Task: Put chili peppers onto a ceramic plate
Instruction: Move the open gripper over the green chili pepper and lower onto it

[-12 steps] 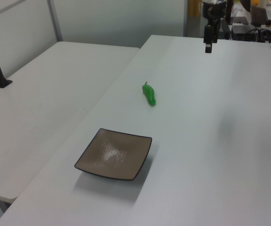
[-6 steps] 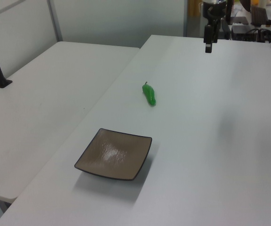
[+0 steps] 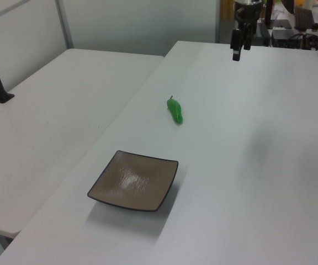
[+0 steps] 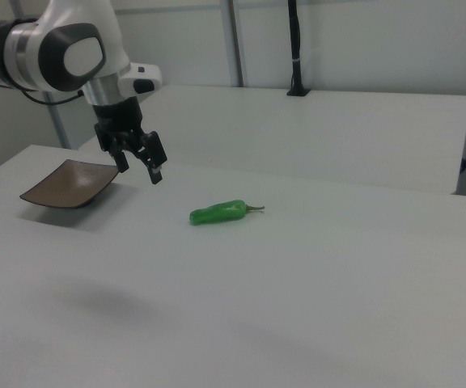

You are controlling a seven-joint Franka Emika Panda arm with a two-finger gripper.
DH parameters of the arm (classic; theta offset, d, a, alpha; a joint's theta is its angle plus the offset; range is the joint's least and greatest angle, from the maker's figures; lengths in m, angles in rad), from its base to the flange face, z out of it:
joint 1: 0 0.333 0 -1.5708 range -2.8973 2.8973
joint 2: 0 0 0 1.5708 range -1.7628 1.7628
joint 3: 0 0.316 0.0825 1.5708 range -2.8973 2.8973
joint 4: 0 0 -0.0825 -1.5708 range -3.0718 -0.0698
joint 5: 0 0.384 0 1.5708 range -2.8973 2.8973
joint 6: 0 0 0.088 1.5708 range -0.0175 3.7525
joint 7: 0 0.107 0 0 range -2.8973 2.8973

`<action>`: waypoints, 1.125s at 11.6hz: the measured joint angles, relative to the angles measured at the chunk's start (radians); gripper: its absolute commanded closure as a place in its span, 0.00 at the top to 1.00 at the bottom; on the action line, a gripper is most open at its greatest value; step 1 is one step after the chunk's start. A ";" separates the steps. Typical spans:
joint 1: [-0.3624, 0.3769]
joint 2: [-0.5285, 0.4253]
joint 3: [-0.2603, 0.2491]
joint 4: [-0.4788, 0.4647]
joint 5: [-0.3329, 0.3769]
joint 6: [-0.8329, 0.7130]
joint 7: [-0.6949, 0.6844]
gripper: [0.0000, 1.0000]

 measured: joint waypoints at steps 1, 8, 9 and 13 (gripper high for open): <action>-0.011 0.011 -0.002 0.000 0.000 0.040 0.021 1.00; -0.040 0.150 -0.035 -0.001 0.000 0.363 0.209 1.00; -0.039 0.182 -0.035 -0.001 0.000 0.425 0.267 1.00; -0.027 0.325 -0.034 0.073 0.001 0.510 0.463 1.00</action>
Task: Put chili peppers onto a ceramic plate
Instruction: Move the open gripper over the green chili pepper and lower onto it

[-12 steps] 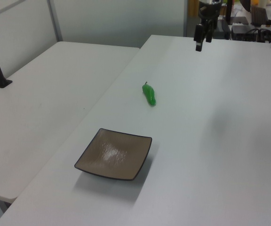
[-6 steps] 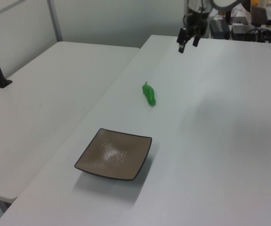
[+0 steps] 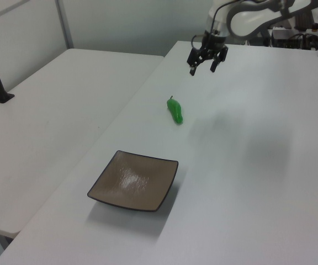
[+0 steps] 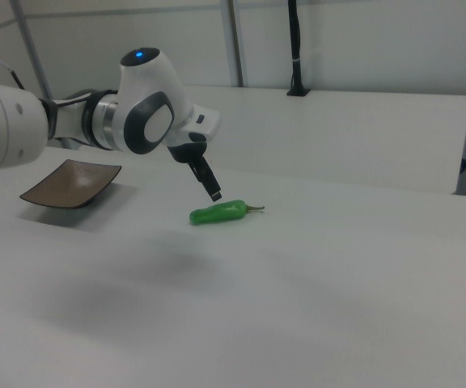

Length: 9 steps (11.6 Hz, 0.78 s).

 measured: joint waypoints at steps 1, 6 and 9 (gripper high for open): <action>0.012 0.044 0.001 0.032 0.000 0.028 0.044 1.00; 0.041 0.223 0.001 0.149 0.000 0.154 0.198 1.00; 0.045 0.317 0.001 0.234 0.000 0.154 0.214 1.00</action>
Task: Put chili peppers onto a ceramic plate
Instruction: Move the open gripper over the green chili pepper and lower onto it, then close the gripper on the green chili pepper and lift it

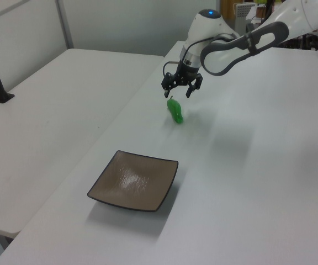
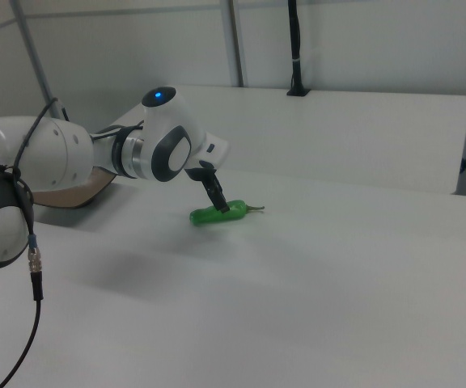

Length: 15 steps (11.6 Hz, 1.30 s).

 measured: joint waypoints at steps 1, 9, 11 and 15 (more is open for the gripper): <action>0.001 0.012 0.000 0.009 0.000 0.000 0.001 1.00; 0.006 0.090 0.004 0.027 -0.003 0.035 0.004 0.33; 0.006 0.091 0.005 0.033 -0.013 0.035 0.004 0.27; 0.007 0.092 0.007 0.040 -0.014 0.035 0.004 0.27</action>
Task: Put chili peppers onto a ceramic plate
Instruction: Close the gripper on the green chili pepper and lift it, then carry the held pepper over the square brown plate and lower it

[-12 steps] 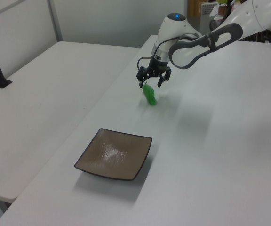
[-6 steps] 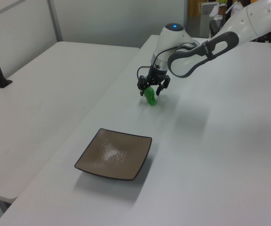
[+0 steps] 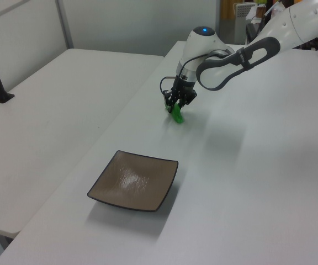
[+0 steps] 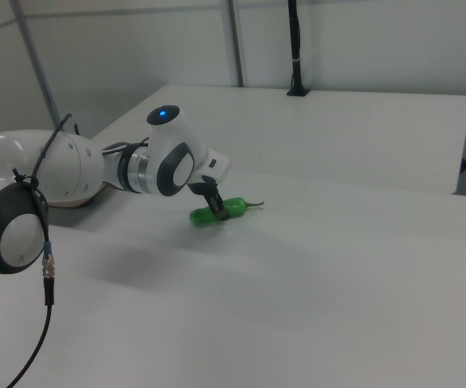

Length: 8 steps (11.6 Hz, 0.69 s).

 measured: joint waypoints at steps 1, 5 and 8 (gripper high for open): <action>0.000 0.000 0.000 0.003 -0.001 0.000 0.000 0.27; 0.001 -0.023 0.002 0.027 -0.029 0.000 0.000 0.27; 0.006 -0.071 0.012 0.028 -0.034 -0.050 -0.003 0.27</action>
